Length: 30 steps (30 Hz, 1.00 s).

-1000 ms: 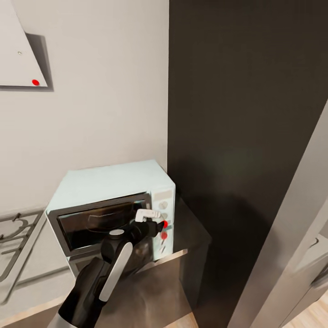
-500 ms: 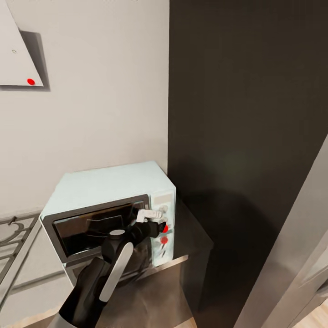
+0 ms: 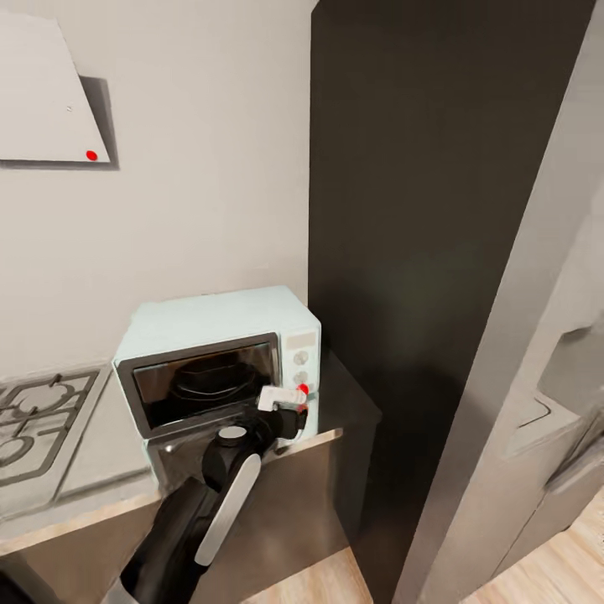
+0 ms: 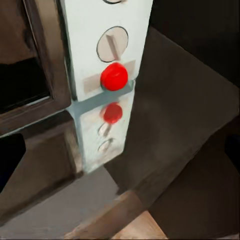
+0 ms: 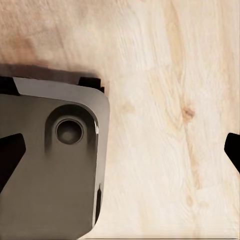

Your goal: In the kitchen, take the popcorn bag from the countertop, put it into the microwave, and heat it until the popcorn is cooked so the cooked popcorn ends up inside the bag.

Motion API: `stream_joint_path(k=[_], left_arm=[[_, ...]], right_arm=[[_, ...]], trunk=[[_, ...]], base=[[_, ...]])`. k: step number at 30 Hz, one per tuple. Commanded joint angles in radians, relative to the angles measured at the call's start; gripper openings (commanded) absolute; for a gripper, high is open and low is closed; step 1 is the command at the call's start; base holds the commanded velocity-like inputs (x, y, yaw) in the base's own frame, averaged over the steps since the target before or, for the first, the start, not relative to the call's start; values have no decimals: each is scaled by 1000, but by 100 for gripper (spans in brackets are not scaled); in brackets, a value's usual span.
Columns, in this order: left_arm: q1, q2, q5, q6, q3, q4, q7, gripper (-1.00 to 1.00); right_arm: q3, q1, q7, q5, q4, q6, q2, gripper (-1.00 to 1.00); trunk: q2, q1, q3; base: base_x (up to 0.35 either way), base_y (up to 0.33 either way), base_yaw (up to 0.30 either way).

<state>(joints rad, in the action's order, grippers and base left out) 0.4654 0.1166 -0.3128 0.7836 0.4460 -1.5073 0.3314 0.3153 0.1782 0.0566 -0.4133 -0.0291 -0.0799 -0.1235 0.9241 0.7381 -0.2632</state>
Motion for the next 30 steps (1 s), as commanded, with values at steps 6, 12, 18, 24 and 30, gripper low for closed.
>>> stream_joint_path(k=[6,12,18,24,30], left_arm=[[0,1,-57,3,52,119,84,100],[1,-2,-121,-177,52,507,76,100],[1,1,-127,-390,52,860,1,100],[1,3,-186,-700,51,1322,-163,100],[-59,-14,-209,-800,43,1504,-176,100]], right_arm=[[8,1,2,-5,-3,-8,-7,100],[8,1,2,-5,-3,-8,-6,100],[8,1,2,-5,-3,-8,-7,100],[8,1,2,-5,-3,-9,-2,100],[5,1,3,-8,-3,-4,1,100]], trunk=[[1,-1,-1],[1,-1,-1],[1,-1,-1],[1,-1,-1],[1,-1,-1]], base=[[-336,0,0],[-137,0,0],[-4,0,0],[0,0,0],[0,0,0]])
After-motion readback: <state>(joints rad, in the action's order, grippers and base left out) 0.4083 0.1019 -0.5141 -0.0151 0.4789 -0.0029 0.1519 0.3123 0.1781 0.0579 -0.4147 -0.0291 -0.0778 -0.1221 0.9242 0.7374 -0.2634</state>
